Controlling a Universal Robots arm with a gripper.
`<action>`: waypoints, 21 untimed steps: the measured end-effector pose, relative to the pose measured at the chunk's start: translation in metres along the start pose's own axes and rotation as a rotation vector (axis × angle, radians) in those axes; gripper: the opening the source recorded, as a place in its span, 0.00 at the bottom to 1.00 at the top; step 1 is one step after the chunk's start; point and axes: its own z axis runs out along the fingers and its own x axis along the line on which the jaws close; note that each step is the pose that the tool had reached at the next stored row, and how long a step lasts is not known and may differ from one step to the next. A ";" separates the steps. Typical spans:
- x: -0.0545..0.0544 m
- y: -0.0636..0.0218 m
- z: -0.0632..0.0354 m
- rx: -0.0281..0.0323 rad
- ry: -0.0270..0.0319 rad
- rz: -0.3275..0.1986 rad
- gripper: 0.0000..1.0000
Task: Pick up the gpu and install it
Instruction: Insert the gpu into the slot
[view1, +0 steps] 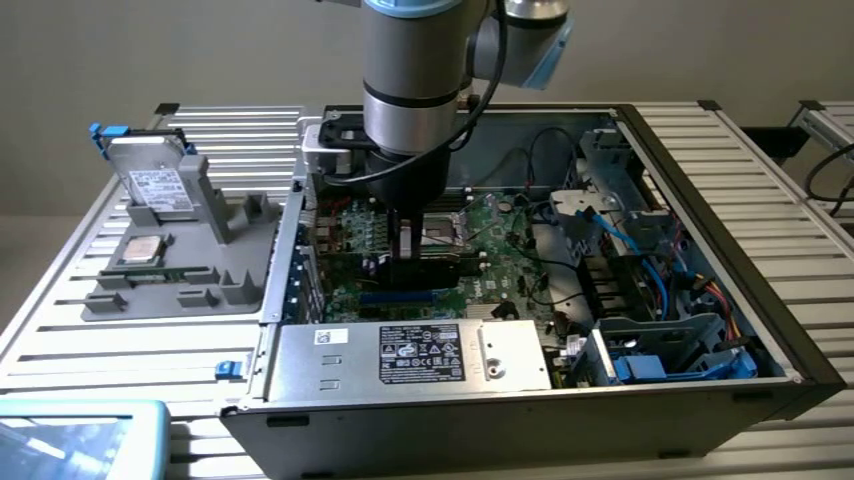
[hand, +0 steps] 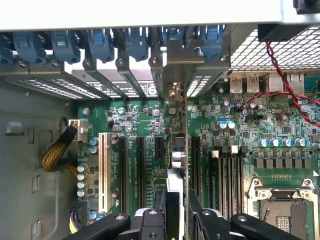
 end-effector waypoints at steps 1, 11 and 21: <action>0.001 0.0000 0.0000 -0.0006 -0.0043 0.000 0.28; 0.002 -0.0002 0.0022 -0.0060 -0.0078 0.000 0.28; 0.002 -0.0002 0.0034 -0.0060 -0.0079 0.000 0.28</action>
